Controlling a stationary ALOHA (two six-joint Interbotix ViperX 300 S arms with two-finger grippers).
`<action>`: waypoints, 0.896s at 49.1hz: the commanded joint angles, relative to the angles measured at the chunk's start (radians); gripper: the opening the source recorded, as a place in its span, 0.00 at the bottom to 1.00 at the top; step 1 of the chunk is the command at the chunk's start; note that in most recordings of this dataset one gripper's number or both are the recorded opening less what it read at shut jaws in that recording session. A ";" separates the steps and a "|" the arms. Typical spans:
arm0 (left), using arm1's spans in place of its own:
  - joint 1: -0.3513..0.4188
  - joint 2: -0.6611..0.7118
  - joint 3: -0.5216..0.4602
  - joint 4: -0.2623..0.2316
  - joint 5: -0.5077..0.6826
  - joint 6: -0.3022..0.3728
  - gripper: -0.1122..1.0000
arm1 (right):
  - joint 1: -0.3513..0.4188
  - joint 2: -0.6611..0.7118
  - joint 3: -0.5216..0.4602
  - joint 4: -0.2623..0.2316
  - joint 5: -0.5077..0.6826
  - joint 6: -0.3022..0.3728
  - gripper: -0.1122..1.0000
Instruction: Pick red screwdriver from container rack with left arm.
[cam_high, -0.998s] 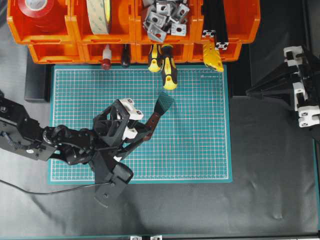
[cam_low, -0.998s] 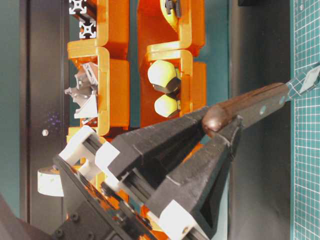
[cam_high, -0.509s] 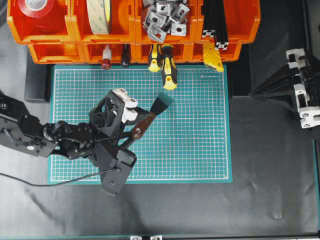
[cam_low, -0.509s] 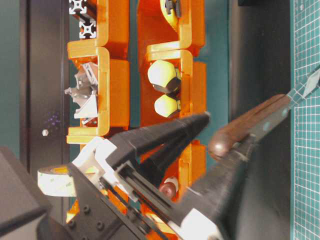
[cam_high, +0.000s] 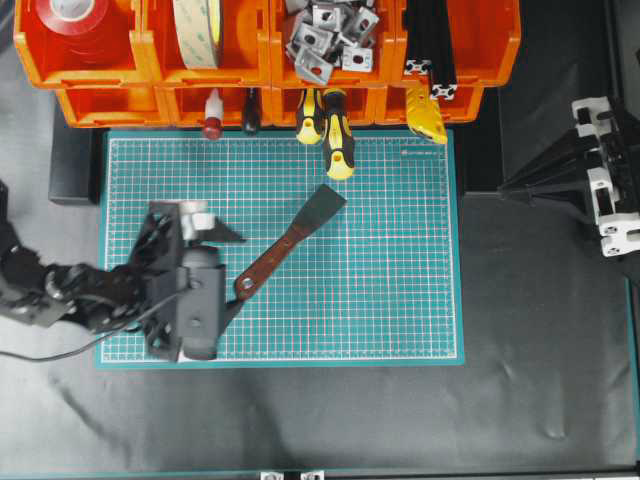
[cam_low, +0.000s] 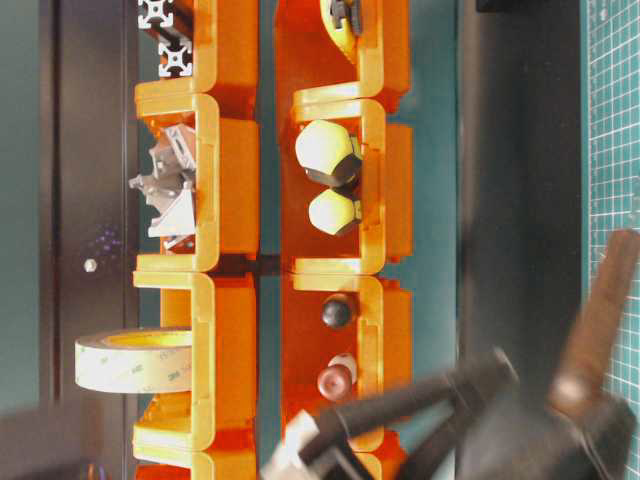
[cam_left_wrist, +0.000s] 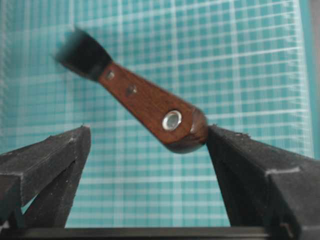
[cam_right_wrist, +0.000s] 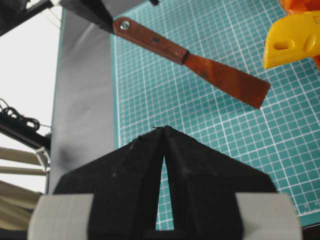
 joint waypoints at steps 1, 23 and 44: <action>-0.021 -0.040 0.015 0.003 -0.003 -0.064 0.90 | 0.003 0.011 -0.029 -0.002 -0.006 -0.002 0.10; -0.048 -0.181 0.003 0.002 -0.003 -0.091 0.89 | 0.005 0.003 -0.025 -0.002 -0.008 -0.003 0.11; -0.035 -0.693 0.170 0.003 0.025 -0.075 0.89 | 0.005 -0.008 -0.028 -0.072 -0.167 -0.014 0.11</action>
